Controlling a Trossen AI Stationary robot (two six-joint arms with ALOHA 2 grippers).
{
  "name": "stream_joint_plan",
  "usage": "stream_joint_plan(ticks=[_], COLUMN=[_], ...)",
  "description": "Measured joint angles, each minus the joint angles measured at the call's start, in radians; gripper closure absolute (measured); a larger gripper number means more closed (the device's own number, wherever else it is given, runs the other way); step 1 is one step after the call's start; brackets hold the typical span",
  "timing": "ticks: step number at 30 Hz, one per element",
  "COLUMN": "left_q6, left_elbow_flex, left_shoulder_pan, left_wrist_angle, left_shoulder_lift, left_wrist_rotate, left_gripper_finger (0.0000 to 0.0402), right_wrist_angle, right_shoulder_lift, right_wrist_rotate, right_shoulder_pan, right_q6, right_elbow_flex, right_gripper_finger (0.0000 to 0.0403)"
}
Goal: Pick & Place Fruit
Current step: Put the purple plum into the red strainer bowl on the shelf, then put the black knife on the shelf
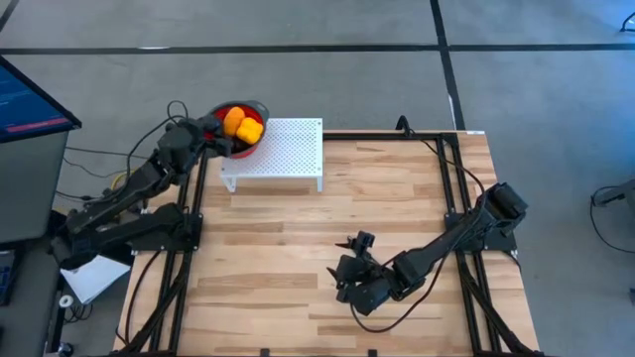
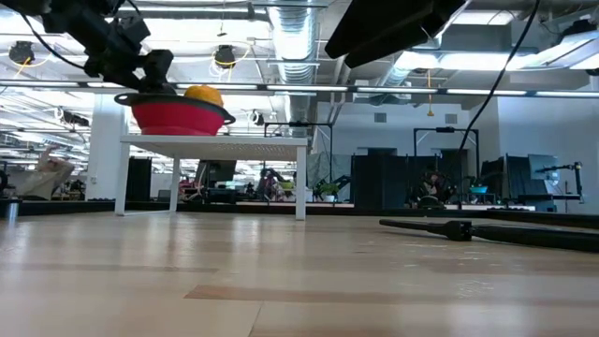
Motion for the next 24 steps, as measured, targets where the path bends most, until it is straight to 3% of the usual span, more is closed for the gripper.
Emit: stream_joint_plan(ticks=[5, 16, 24], left_q6=[0.001, 0.002, 0.029], left_elbow_flex=[0.000, 0.000, 0.011], left_shoulder_pan=[0.000, 0.000, 0.000], left_wrist_angle=[-0.018, -0.029, -0.040], left_shoulder_lift=[-0.010, -0.012, -0.012], left_wrist_rotate=[0.029, 0.047, 0.068], left_gripper_finger=[0.0110, 0.0050, 0.0054], right_wrist_angle=[0.004, 0.004, 0.004], right_shoulder_lift=[0.000, 0.000, 0.000], right_wrist_rotate=[0.000, 0.000, 0.000], right_shoulder_pan=[0.000, 0.000, -0.001], right_q6=[0.000, 0.000, 0.000], right_elbow_flex=[0.000, 0.000, 0.000], right_gripper_finger=[0.0088, 0.0088, 0.0088])
